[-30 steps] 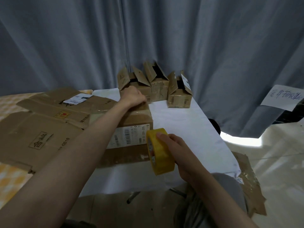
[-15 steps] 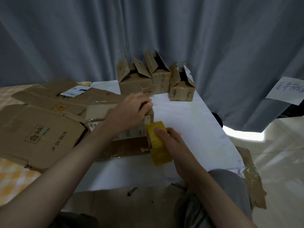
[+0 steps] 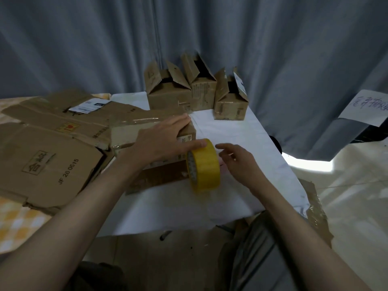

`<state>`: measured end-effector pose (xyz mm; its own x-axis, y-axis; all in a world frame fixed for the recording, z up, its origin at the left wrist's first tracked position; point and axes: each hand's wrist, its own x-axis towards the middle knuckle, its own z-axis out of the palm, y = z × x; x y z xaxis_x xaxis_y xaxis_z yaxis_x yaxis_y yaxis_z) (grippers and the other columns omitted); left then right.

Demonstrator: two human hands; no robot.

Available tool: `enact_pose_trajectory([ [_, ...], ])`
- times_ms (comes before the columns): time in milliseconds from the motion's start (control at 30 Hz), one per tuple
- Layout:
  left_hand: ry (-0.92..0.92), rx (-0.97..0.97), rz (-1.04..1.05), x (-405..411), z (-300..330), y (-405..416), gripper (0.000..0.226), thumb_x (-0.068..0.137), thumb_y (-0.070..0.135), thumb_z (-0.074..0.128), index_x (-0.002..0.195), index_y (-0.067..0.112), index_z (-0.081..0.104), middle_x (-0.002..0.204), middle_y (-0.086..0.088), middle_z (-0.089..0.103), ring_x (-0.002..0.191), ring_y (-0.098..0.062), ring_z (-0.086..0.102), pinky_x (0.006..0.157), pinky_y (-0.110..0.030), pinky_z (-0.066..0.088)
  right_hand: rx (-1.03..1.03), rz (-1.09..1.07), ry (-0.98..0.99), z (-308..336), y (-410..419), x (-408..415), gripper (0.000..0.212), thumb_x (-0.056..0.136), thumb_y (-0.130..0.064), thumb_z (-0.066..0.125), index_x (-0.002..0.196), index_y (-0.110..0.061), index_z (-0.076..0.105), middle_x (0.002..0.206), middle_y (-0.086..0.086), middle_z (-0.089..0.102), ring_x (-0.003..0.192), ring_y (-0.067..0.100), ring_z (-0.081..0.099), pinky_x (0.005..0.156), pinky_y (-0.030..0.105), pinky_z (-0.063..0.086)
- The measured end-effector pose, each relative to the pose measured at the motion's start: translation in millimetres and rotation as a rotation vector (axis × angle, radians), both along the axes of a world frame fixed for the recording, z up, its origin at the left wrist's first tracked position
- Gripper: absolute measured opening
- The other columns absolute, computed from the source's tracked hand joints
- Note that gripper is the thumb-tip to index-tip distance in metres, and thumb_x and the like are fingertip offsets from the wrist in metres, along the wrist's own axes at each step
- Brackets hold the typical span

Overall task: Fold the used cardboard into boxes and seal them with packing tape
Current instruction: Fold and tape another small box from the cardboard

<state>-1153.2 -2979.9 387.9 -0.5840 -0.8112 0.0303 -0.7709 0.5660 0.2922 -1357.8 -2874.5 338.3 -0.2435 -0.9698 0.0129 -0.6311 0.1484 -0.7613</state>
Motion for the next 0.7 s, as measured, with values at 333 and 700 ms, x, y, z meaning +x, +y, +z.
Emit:
enact_pose_trajectory([
  [333,0.054,0.034,-0.006,0,0,7,0.13,0.05,0.107,0.026,0.157,0.032,0.022,0.164,0.014,0.018,0.146,-0.013,0.026,0.11,-0.039,0.03,-0.169,-0.02,0.08,-8,-9,-23,0.01,0.09,-0.021,0.071,0.088,-0.015,0.064,0.075,-0.004,0.068,0.068,0.01,0.067,0.059,0.026,0.052],
  [700,0.073,0.019,-0.001,1,-4,4,0.124,0.056,0.105,0.03,0.156,0.032,0.024,0.164,0.013,0.02,0.146,-0.012,0.027,0.114,-0.039,0.031,-0.545,0.337,0.161,47,-31,3,0.016,0.087,-0.011,0.074,0.103,-0.012,0.077,0.099,-0.008,0.072,0.089,0.004,0.066,0.079,0.015,0.052],
])
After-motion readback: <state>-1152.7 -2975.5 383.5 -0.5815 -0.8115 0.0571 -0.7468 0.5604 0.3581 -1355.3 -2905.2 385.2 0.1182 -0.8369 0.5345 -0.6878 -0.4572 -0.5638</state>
